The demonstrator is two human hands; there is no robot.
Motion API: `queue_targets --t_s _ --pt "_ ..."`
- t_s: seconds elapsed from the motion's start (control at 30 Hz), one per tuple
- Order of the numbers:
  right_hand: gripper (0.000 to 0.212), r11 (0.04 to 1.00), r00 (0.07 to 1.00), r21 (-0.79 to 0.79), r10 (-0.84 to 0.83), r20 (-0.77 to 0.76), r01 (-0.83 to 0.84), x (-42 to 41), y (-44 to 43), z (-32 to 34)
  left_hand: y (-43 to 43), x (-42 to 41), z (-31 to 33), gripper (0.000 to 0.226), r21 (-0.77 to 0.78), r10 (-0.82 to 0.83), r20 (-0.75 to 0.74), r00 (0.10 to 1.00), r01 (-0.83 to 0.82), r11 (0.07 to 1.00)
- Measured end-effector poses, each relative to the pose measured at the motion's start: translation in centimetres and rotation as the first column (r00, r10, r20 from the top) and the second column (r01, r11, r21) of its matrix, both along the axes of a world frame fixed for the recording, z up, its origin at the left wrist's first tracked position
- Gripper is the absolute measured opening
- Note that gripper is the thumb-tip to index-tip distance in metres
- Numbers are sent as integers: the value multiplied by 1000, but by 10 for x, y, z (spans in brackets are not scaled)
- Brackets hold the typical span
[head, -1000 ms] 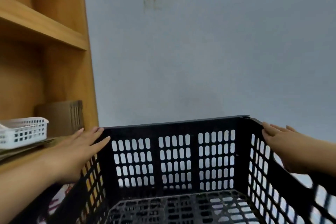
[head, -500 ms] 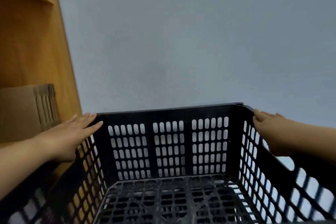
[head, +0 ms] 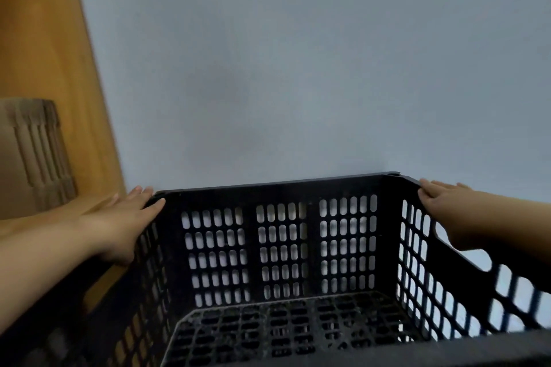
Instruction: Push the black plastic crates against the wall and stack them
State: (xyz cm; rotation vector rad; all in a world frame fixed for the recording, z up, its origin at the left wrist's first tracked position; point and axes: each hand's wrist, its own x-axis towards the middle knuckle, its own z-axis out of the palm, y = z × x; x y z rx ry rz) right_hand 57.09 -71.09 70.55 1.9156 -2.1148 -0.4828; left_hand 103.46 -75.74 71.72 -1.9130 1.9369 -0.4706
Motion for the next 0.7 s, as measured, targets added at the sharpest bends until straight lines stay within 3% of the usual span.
queue_targets --t_s 0.17,0.3,0.47,0.7 --pt "82 1000 999 0 -21 -34 21 5 3 2 5 -1 -4 115 -9 116 -16 993 -116 993" --pt "100 996 997 53 -65 -41 67 4 19 5 17 -2 -2 124 59 197 -119 973 -191 980" --pt "92 1000 999 13 -3 47 2 0 25 4 27 1 -6 116 -16 117 -161 980 -121 993" --pt "93 1000 997 -8 2 75 -1 -13 22 4 36 -6 -10 113 -42 127 -193 973 -138 990"
